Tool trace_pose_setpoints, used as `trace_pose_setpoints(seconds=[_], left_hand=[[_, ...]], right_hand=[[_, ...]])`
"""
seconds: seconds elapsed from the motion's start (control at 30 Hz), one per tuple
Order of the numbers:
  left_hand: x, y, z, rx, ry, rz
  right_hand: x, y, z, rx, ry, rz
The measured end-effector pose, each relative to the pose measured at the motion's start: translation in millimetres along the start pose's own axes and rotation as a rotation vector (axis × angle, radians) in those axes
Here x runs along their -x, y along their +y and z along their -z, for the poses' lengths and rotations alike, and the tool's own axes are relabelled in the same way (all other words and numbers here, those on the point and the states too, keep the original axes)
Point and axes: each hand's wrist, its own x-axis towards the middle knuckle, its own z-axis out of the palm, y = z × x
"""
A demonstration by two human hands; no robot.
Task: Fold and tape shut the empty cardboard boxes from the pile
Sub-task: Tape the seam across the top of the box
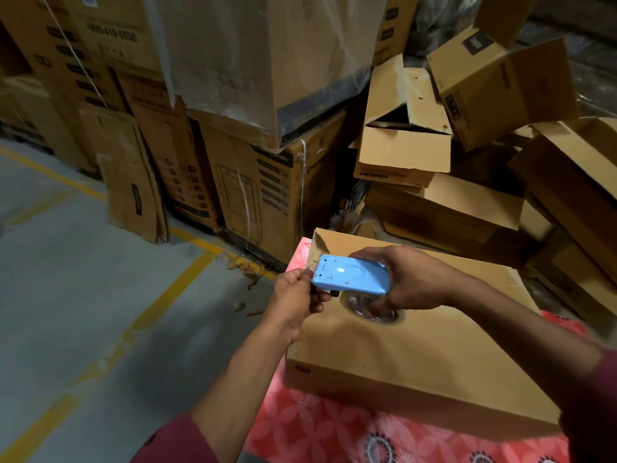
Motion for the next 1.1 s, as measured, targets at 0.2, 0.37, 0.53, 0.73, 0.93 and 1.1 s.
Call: trace_pose_setpoints(seconds=[0.2, 0.37, 0.53, 0.73, 0.93, 1.1], left_hand=[[-7.8, 13.2, 1.1, 0.123, -0.057, 0.066], [-14.5, 16.6, 10.3, 0.423, -0.118, 0.256], [-13.4, 14.4, 4.0, 0.328, -0.213, 0.351], [-13.0, 12.8, -5.7, 0.273, -0.296, 0.394], [-13.7, 15.2, -13.0, 0.160, -0.157, 0.302], [-26.4, 23.0, -9.7, -0.115, -0.021, 0.047]], right_hand=[[-7.1, 3.7, 7.1, -0.008, 0.042, -0.006], [-8.7, 11.3, 14.6, 0.013, 0.049, -0.013], [-9.4, 15.7, 17.7, -0.008, 0.041, -0.017], [-13.5, 18.2, 19.4, -0.007, 0.020, -0.012], [-17.5, 25.3, 17.7, 0.005, -0.001, -0.024], [-23.8, 27.0, 14.8, 0.062, -0.027, -0.015]])
